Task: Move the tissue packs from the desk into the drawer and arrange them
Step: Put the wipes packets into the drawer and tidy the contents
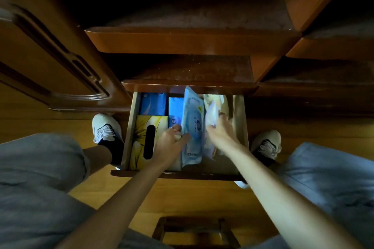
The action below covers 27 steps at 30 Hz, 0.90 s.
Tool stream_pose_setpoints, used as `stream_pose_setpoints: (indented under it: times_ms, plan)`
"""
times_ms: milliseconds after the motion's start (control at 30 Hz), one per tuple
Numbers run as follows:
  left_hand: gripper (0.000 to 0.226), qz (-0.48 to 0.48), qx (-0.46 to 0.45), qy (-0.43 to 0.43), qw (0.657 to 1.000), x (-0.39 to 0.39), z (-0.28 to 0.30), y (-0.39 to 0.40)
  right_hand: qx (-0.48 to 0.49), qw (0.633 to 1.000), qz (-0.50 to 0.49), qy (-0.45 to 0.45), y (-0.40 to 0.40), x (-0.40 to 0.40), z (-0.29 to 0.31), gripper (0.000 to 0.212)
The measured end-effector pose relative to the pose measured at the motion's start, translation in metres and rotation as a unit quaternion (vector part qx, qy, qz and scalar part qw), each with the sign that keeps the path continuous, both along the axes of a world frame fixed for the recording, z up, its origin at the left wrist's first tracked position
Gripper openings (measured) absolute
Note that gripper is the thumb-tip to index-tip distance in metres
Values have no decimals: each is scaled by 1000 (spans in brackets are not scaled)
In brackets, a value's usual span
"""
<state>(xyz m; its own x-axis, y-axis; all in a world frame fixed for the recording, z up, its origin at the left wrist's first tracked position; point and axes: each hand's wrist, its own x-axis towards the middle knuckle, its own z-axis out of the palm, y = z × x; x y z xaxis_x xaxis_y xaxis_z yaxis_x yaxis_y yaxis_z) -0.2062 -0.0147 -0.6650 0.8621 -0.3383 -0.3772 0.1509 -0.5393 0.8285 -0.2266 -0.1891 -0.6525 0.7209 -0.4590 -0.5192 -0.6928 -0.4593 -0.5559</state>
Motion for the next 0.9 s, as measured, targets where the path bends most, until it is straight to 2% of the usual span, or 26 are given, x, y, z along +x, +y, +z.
stream_pose_setpoints:
  times_ms: [33, 100, 167, 233, 267, 333, 400, 467, 533, 600, 700, 767, 833, 900]
  plan:
    - [10, -8, -48, 13, 999, -4, 1, -4, 26, 999, 14, -21, 13, -1, 8, 36]
    - [1, 3, -135, 51, 990, -9, 3, -7, 155, 987, -6, -47, 32, -6, 15, 34]
    - [12, 58, -194, 99, 974, -13, 7, -3, 328, 935, -121, -61, 33, -11, 20, 39]
    - [27, 110, -229, 142, 957, -12, 11, 2, 431, 872, -223, -64, 20, -15, 21, 33]
    - [36, 119, -241, 156, 951, -11, 12, 3, 445, 864, -224, -69, 13, -17, 18, 27]
    - [35, 123, -263, 167, 942, -9, 15, 3, 416, 892, -156, -86, 3, -18, 13, 25]
    - [31, 128, -293, 188, 929, -11, 17, 2, 373, 920, -91, -84, -5, -19, 12, 35]
    - [34, 104, -305, 200, 925, -12, 20, 1, 372, 925, -60, -57, -14, -23, 8, 52]
    - [38, 78, -305, 200, 928, -11, 23, -2, 387, 921, -42, -32, -18, -29, 2, 59]
    - [38, 76, -308, 201, 927, -8, 25, -6, 407, 910, -66, -43, -16, -32, -3, 53]
    - [30, 67, -301, 187, 933, -7, 26, -9, 426, 888, -155, -82, -6, -32, -6, 37]
    - [27, 66, -289, 187, 937, -10, 25, -10, 429, 884, -164, -92, -6, -32, -12, 30]
    - [26, 81, -293, 209, 930, -10, 25, -8, 433, 882, -156, -99, -8, -34, -17, 34]
    - [29, 102, -303, 241, 916, -7, 25, -4, 438, 879, -167, -87, -11, -36, -21, 49]
